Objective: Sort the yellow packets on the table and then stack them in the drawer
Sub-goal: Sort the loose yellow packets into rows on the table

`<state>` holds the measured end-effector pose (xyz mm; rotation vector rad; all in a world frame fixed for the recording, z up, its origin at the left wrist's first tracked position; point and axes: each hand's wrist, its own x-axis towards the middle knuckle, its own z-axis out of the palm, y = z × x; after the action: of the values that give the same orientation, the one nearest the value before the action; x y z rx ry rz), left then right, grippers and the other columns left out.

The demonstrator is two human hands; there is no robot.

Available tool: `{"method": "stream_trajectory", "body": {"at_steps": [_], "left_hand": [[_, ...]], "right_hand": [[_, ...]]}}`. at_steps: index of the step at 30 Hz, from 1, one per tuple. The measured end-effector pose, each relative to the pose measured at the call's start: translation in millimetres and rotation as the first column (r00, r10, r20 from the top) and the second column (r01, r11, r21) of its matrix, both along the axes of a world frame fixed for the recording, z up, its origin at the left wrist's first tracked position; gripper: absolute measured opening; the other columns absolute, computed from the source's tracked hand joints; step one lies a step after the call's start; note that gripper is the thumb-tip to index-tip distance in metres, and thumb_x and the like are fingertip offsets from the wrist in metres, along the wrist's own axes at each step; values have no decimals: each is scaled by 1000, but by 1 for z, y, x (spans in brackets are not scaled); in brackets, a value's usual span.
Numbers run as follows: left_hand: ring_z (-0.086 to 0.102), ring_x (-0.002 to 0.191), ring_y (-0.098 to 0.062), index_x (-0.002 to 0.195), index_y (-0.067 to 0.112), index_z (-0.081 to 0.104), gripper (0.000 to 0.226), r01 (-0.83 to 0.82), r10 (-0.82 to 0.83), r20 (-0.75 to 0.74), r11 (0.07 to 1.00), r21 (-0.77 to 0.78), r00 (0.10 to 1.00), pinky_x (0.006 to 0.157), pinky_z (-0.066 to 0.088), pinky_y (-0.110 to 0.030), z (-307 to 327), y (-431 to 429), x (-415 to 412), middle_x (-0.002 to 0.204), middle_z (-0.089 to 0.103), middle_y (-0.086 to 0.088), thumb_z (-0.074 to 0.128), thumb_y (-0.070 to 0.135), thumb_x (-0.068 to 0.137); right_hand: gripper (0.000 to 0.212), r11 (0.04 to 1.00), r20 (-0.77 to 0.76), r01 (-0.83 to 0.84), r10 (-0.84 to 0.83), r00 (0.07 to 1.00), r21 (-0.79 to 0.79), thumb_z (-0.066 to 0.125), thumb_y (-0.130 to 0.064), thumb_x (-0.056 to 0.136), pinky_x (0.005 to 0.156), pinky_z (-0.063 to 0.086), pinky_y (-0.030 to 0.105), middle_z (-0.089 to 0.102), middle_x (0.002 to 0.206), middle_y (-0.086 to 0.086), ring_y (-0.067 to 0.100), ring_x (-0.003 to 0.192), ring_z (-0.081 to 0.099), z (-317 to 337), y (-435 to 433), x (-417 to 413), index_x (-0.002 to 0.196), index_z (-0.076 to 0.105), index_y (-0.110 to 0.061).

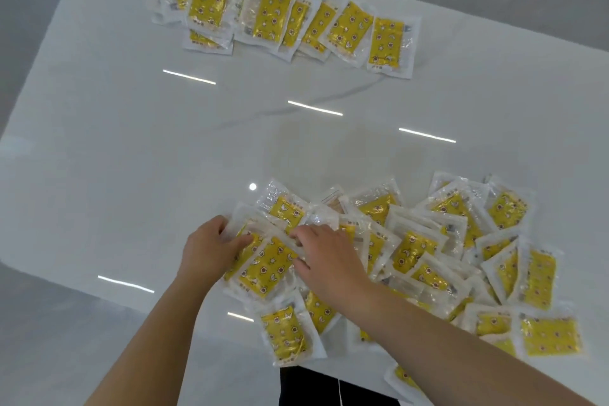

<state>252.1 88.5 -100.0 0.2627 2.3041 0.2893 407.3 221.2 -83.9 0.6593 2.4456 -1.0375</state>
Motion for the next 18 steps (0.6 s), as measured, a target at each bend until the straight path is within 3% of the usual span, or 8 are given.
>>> {"method": "stream_trajectory", "body": {"at_steps": [4,8,12,15,18], "left_hand": [[55,69,-21,83,9,56,23,-20,12,74,994,104,997,58,42,-31,3,-8,-18,76,61,-6,66,29,87],[46,62,-22,73,7,50,26,-126,133,-31,977,171,991,56,35,-32,3,-29,-42,65,52,-4,61,23,90],[46,65,-24,82,0,51,22,-244,268,-73,940,237,961,60,38,-35,-1,-51,-62,73,55,-13,57,19,92],[53,72,-28,87,6,55,10,-272,303,-109,934,232,947,67,43,-39,-5,-62,-73,77,59,-9,53,13,94],[49,74,-29,85,8,52,11,-318,352,-156,926,205,923,68,41,-38,-11,-73,-81,75,54,-7,47,10,94]], "right_hand": [[45,1000,23,4,-5,1000,13,57,-32,93,103,30,35,51,129,-4,18,121,45,-5,-12,-12,135,42,-25],[60,991,44,-85,81,996,107,61,-36,89,106,30,37,38,139,-1,22,127,38,-9,-19,-22,141,32,-26],[81,913,30,-327,330,944,244,74,-21,78,112,23,50,18,157,4,30,144,17,-15,-23,-38,144,28,-29],[76,806,39,-499,515,856,319,78,-32,76,115,19,55,15,159,5,32,147,10,-21,-24,-57,140,38,-25],[57,790,32,-499,524,851,356,72,-37,81,112,24,50,26,156,9,32,143,22,-24,-23,-78,131,49,-18]]}}
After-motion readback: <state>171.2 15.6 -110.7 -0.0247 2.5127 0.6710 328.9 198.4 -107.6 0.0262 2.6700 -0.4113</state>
